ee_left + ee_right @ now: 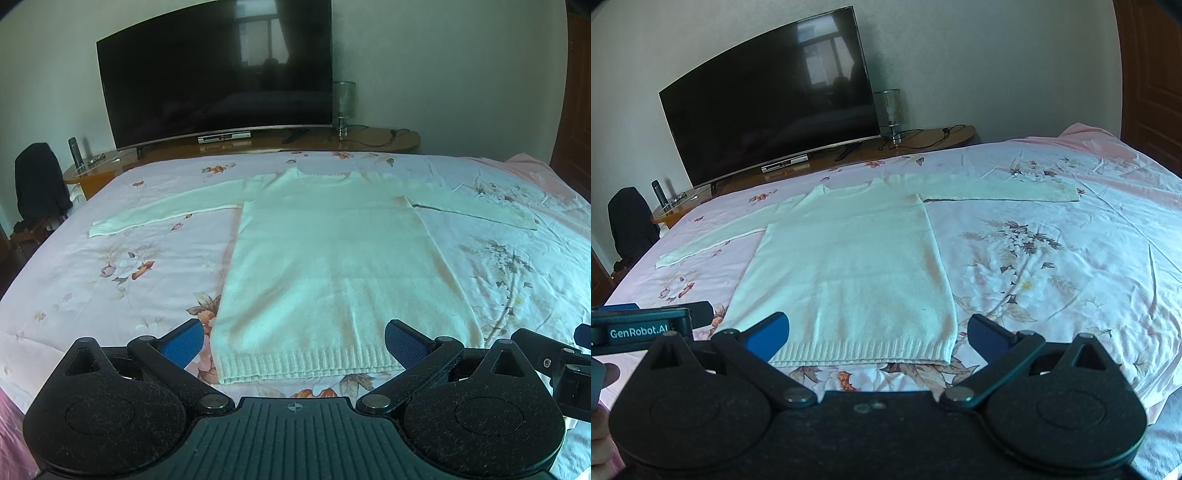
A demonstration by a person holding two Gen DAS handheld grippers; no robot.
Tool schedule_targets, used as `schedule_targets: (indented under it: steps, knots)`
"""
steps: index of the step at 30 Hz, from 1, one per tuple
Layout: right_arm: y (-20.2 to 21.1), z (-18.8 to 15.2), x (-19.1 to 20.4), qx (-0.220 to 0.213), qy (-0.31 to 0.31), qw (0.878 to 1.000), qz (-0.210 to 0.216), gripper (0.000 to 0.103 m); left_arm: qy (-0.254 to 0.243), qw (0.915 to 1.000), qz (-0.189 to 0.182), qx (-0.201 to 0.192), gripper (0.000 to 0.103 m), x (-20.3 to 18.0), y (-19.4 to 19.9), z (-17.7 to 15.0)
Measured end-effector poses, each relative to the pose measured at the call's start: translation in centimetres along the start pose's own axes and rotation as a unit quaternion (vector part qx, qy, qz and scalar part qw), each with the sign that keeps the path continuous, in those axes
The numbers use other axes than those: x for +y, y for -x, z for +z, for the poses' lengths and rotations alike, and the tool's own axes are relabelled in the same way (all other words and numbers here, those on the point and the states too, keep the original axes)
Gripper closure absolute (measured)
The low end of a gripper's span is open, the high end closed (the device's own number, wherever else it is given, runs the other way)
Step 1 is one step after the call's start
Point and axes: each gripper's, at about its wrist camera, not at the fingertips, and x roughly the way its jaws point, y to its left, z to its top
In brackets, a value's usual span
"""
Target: Fold small clothes
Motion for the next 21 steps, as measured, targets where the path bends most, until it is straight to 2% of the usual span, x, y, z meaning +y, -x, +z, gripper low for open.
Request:
schedule_targets:
  steps: [21]
  knots:
    - [-0.25,0.46,0.65,-0.006,0.007,1.000,-0.004,0.000,0.005,1.0000,0.000,0.001,0.000,0.48,-0.33,0.04]
